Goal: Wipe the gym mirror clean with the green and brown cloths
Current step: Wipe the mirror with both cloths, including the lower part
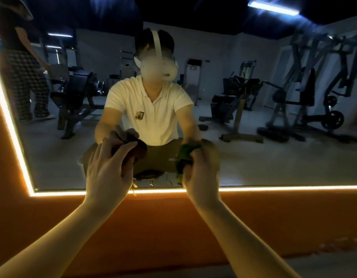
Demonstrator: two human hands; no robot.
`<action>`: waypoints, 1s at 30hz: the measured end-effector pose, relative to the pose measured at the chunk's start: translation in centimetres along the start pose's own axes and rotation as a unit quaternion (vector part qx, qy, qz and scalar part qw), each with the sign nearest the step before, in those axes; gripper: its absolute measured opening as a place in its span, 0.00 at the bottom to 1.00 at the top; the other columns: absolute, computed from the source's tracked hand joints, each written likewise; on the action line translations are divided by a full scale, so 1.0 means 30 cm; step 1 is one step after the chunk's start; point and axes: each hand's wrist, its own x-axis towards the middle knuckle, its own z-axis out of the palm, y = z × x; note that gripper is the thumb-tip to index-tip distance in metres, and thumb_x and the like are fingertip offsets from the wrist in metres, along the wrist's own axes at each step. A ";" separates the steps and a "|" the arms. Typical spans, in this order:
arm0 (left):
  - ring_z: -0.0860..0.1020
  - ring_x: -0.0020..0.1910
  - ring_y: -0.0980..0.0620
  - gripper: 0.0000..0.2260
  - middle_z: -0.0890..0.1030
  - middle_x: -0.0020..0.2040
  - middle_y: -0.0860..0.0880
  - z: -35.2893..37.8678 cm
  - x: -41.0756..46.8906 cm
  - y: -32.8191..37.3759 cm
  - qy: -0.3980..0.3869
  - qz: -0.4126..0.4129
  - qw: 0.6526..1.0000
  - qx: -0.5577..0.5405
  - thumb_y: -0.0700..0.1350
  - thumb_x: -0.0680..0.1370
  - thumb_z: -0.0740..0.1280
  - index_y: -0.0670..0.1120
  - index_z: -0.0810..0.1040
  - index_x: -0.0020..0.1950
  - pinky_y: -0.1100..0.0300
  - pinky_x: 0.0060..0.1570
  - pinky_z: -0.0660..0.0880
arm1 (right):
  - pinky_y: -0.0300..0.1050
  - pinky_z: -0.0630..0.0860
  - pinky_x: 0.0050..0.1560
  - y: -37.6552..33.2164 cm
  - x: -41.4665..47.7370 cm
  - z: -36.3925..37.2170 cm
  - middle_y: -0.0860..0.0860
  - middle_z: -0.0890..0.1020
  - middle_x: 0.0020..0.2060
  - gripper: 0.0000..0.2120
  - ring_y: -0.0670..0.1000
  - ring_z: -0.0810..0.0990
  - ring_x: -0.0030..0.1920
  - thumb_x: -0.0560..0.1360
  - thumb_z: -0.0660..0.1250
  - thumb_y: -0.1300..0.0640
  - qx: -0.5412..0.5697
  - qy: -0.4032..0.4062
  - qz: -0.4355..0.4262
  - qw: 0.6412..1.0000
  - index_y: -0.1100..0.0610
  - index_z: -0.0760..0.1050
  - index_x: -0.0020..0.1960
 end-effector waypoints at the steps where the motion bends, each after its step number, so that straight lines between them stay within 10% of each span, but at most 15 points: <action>1: 0.75 0.60 0.39 0.19 0.75 0.60 0.41 -0.012 -0.005 -0.017 -0.002 -0.006 1.000 0.004 0.37 0.76 0.73 0.43 0.80 0.67 0.36 0.60 0.75 | 0.41 0.84 0.48 -0.065 -0.002 0.038 0.53 0.74 0.68 0.15 0.48 0.84 0.49 0.79 0.59 0.54 0.012 -0.013 -0.026 1.000 0.54 0.72 0.65; 6: 0.73 0.61 0.40 0.20 0.75 0.61 0.42 -0.039 -0.021 -0.059 -0.003 -0.023 1.000 0.013 0.36 0.75 0.74 0.43 0.80 0.66 0.38 0.64 0.70 | 0.47 0.84 0.36 -0.222 -0.005 0.109 0.56 0.79 0.56 0.16 0.51 0.84 0.39 0.73 0.77 0.58 0.010 -0.059 -0.120 0.991 0.57 0.77 0.58; 9: 0.73 0.60 0.42 0.18 0.74 0.61 0.43 -0.024 -0.015 -0.056 -0.004 -0.011 1.000 0.002 0.36 0.76 0.73 0.43 0.80 0.66 0.45 0.62 0.69 | 0.45 0.83 0.35 -0.064 0.017 0.050 0.55 0.81 0.55 0.08 0.49 0.83 0.38 0.79 0.70 0.56 -0.010 -0.037 -0.151 0.988 0.55 0.75 0.57; 18: 0.74 0.59 0.42 0.17 0.75 0.60 0.43 -0.003 -0.002 -0.021 -0.007 -0.001 1.000 -0.026 0.39 0.77 0.72 0.44 0.80 0.67 0.44 0.59 0.73 | 0.48 0.85 0.42 0.015 0.020 0.001 0.54 0.79 0.58 0.17 0.51 0.84 0.48 0.82 0.55 0.50 0.027 0.119 0.143 0.982 0.58 0.71 0.64; 26: 0.74 0.61 0.39 0.18 0.75 0.61 0.41 0.014 0.005 -0.015 -0.009 -0.011 0.999 -0.037 0.37 0.77 0.71 0.43 0.80 0.67 0.41 0.60 0.74 | 0.45 0.84 0.40 -0.078 0.000 0.056 0.57 0.78 0.58 0.09 0.51 0.83 0.47 0.81 0.66 0.57 -0.021 -0.050 -0.189 0.981 0.54 0.74 0.62; 30: 0.74 0.61 0.39 0.17 0.75 0.61 0.41 0.017 0.014 -0.007 -0.003 -0.015 0.999 -0.035 0.38 0.77 0.71 0.43 0.79 0.66 0.42 0.61 0.73 | 0.47 0.81 0.48 0.089 0.111 -0.090 0.57 0.79 0.56 0.11 0.48 0.79 0.51 0.82 0.60 0.54 -0.025 0.155 0.033 0.987 0.57 0.74 0.61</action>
